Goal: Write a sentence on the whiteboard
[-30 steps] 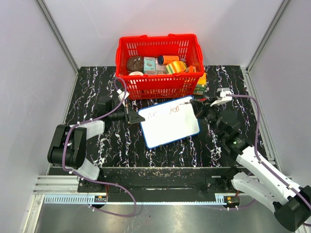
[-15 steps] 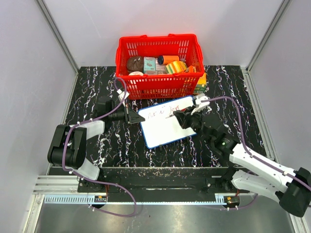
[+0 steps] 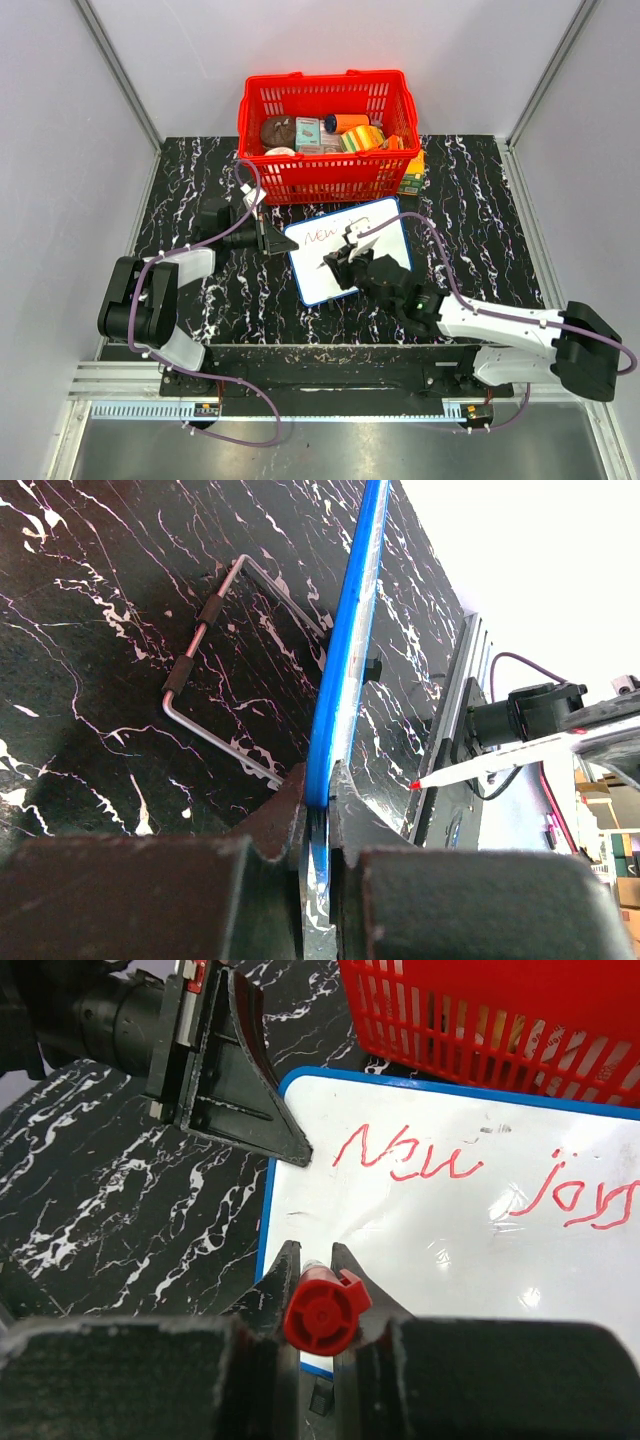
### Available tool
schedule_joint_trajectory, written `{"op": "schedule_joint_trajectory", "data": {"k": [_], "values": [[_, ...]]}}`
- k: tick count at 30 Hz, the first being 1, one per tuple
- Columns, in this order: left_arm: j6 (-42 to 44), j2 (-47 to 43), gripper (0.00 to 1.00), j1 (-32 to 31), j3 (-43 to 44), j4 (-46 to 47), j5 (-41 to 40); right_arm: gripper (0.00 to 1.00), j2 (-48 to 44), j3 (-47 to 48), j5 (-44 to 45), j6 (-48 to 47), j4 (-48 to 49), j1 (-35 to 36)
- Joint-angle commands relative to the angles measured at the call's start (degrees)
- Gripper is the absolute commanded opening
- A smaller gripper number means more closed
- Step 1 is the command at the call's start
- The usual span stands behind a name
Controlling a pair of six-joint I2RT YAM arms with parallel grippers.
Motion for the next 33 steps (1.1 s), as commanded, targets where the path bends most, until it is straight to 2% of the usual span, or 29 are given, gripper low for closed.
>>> {"op": "schedule_joint_trajectory", "data": {"k": [1, 13, 33], "values": [[6.2, 0.0, 0.00, -0.5, -0.6, 0.4, -6.9, 0.00, 3.3, 3.8, 6.8, -1.9, 5.8, 1.7], [6.1, -0.1, 0.00, -0.5, -0.6, 0.5, -6.9, 0.00, 6.4, 4.2, 11.5, -3.1, 10.1, 1.8], [6.3, -0.4, 0.00, -0.5, -0.7, 0.6, -6.8, 0.00, 11.9, 5.0, 12.9, -2.4, 8.8, 1.7]]}}
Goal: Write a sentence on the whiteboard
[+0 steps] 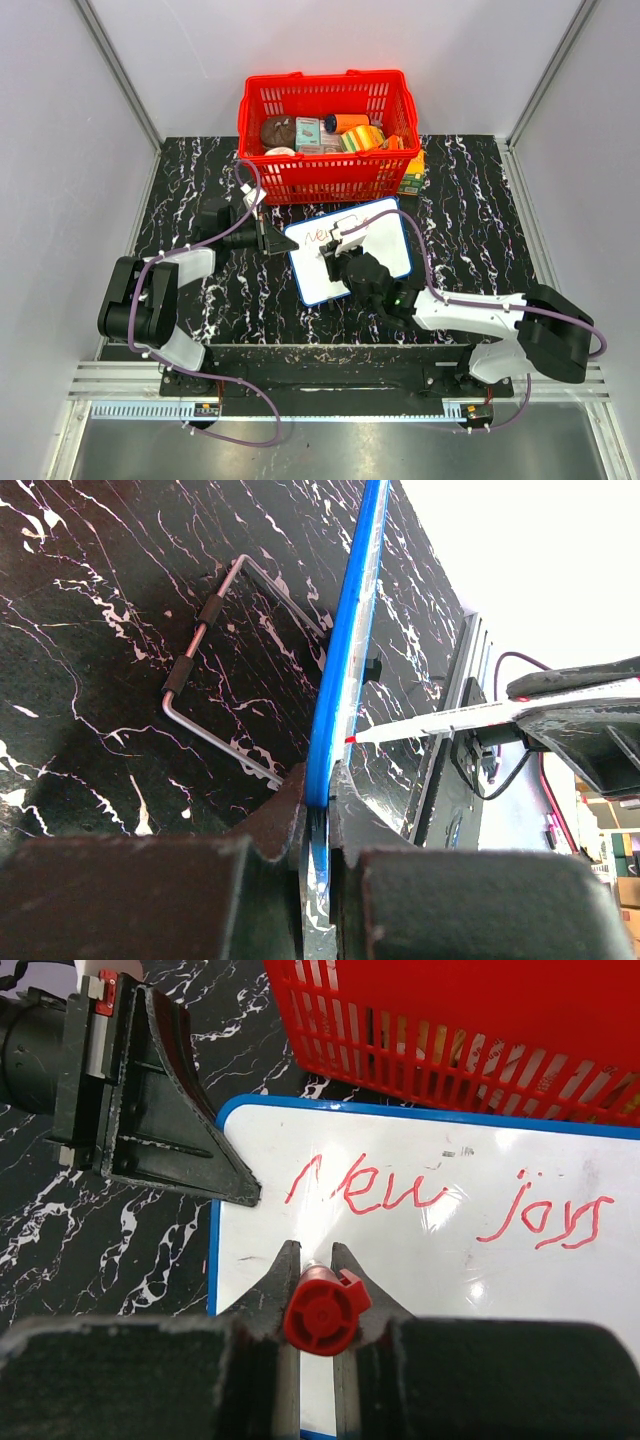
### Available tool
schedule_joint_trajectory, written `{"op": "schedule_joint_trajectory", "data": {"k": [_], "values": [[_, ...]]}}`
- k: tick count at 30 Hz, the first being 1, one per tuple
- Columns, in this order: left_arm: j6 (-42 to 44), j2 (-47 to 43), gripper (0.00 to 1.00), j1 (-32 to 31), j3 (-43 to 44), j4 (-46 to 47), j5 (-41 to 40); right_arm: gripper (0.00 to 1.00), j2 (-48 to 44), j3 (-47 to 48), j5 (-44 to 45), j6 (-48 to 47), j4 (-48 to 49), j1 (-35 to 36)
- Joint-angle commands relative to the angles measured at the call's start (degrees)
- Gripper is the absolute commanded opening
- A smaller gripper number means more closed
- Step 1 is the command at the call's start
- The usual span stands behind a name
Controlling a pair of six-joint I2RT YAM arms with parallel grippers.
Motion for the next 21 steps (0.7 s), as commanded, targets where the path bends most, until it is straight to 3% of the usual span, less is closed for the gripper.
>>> {"op": "schedule_joint_trajectory", "data": {"k": [1, 21], "values": [[6.2, -0.4, 0.00, -0.5, -0.8, 0.6, -6.8, 0.00, 0.7, 1.4, 2.1, 1.0, 1.3, 0.3], [6.2, -0.4, 0.00, -0.5, -0.8, 0.6, -6.9, 0.00, -1.8, -1.9, 0.5, 3.3, -2.4, 0.3]]}}
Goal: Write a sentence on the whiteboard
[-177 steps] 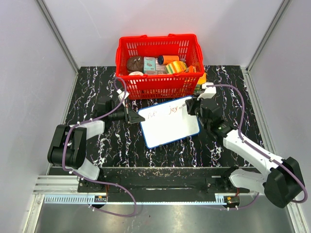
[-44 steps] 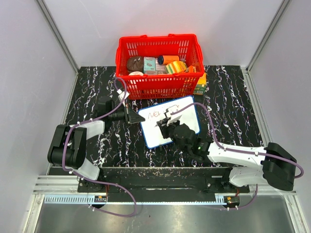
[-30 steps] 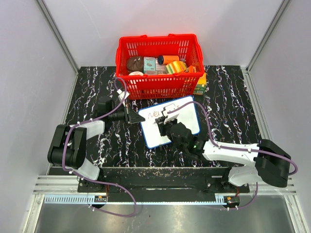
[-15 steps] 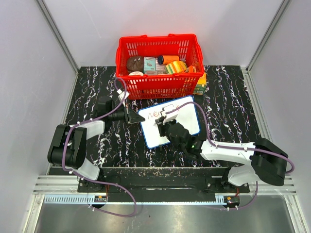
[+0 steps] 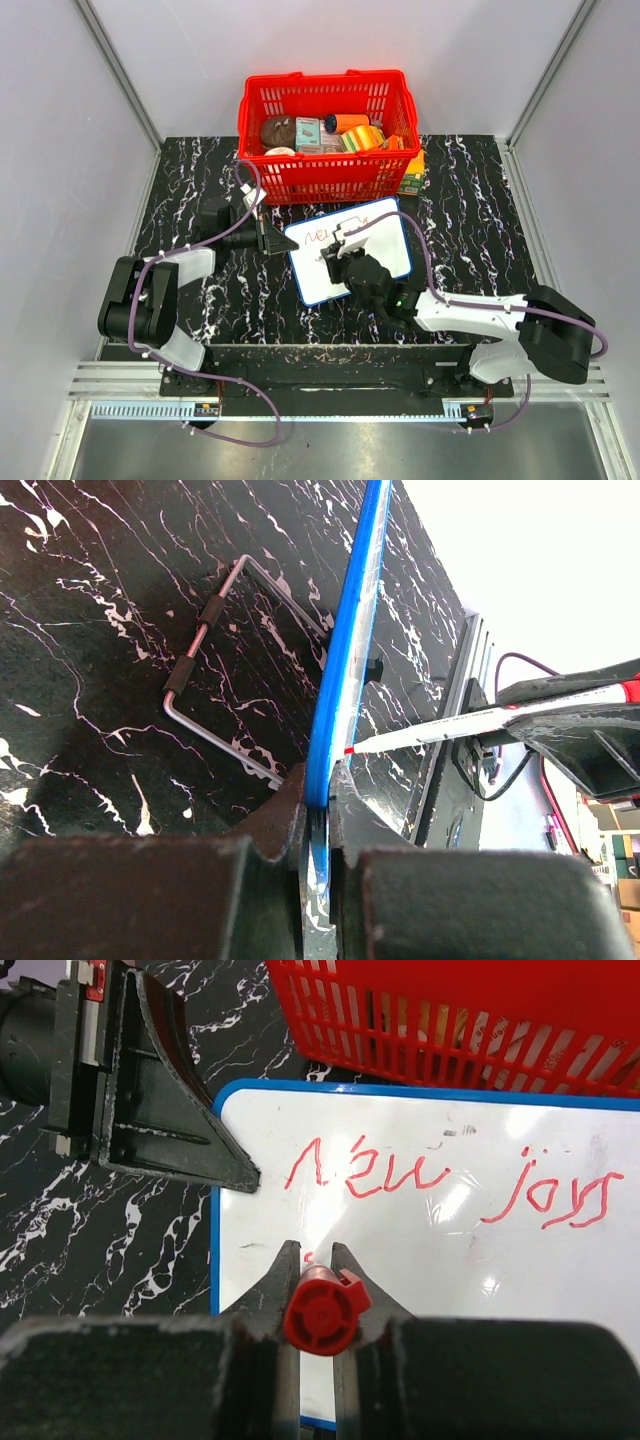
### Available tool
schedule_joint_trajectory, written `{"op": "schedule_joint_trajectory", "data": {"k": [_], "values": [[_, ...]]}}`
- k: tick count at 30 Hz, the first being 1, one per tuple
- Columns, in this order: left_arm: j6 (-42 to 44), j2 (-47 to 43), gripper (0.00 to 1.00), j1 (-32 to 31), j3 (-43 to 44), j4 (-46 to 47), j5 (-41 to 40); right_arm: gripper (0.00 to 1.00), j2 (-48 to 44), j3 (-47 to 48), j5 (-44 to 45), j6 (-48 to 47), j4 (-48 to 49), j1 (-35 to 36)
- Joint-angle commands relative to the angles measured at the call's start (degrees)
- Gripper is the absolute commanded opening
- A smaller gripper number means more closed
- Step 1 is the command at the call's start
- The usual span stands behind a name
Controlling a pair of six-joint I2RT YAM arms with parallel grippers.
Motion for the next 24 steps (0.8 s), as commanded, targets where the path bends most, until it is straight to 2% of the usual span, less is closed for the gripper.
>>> {"op": "schedule_joint_trajectory", "data": {"k": [1, 10, 17, 24], "values": [[6.2, -0.4, 0.00, -0.5, -0.8, 0.7, -6.7, 0.00, -2.0, -1.1, 0.0, 1.2, -2.4, 0.2], [6.3, -0.4, 0.00, -0.5, -0.8, 0.6, -6.7, 0.00, -3.6, -1.8, -1.3, 2.5, -4.2, 0.3], [6.2, -0.4, 0.00, -0.5, -0.8, 0.7, -6.7, 0.00, -8.5, -1.1, -2.3, 2.5, -3.3, 0.3], [6.1, -0.4, 0.00, -0.5, -0.8, 0.7, -6.7, 0.00, -6.0, 2.5, -2.9, 1.8, -3.2, -1.8]]}}
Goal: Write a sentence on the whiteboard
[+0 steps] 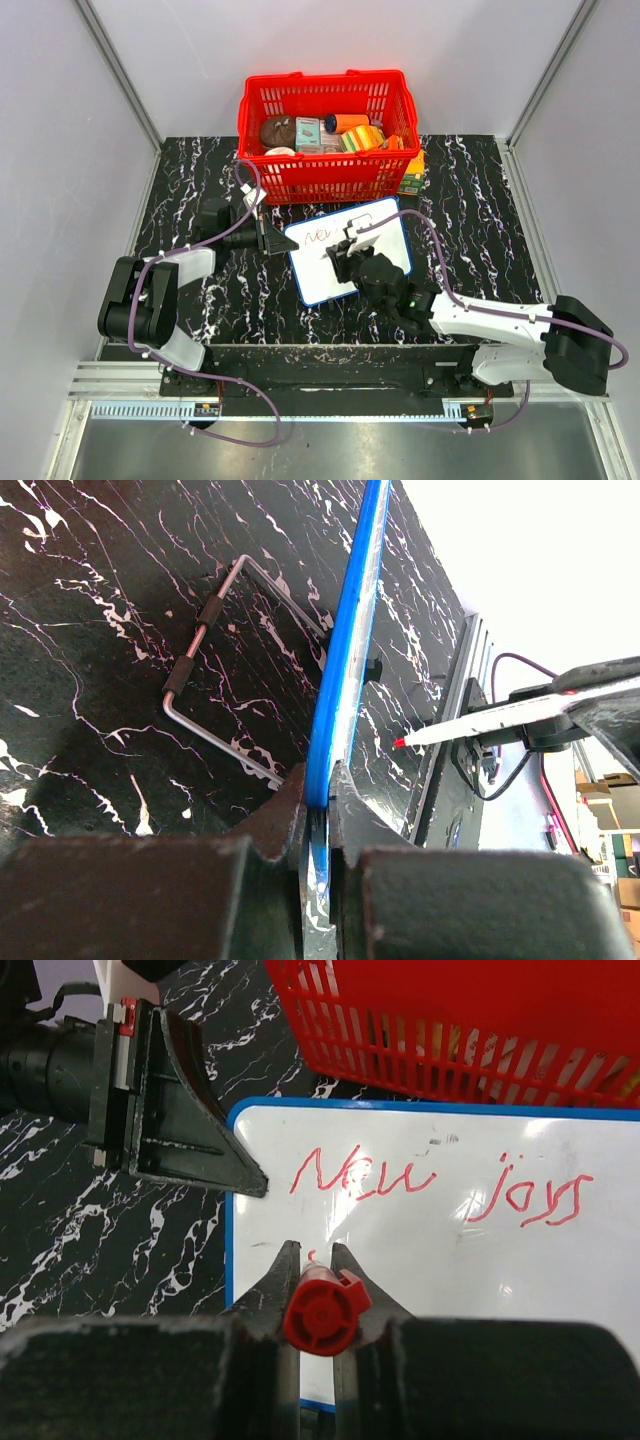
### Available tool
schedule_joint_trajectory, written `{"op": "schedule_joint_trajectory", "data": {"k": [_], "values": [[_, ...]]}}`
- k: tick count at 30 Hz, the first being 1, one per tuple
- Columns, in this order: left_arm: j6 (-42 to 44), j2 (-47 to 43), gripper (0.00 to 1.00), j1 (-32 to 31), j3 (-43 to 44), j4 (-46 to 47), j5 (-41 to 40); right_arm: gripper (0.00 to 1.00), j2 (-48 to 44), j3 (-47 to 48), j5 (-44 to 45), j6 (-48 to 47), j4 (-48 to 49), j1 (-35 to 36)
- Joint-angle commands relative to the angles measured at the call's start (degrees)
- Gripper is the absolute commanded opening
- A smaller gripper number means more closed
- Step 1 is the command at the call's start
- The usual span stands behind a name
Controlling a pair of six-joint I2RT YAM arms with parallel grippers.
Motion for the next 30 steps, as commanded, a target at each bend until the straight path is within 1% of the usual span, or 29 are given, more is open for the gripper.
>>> {"op": "schedule_joint_trajectory", "data": {"k": [1, 5, 14, 25, 30], "values": [[6.1, -0.4, 0.00, -0.5, -0.8, 0.7, -6.8, 0.00, 1.7, 4.0, -1.9, 0.2, 1.9, -2.1], [6.1, -0.4, 0.00, -0.5, -0.8, 0.7, -6.8, 0.00, 3.3, 5.4, -4.1, 0.3, 2.5, -4.0], [6.1, -0.4, 0.00, -0.5, -0.8, 0.6, -6.8, 0.00, 5.0, 6.4, -6.0, 0.8, 3.2, -4.7], [6.2, -0.4, 0.00, -0.5, -0.9, 0.6, -6.9, 0.00, 8.4, 6.0, -5.3, 2.0, 3.0, -5.1], [6.3, -0.5, 0.00, -0.5, -0.9, 0.6, -7.0, 0.00, 6.6, 4.8, -5.5, 2.2, 3.3, -5.0]]}}
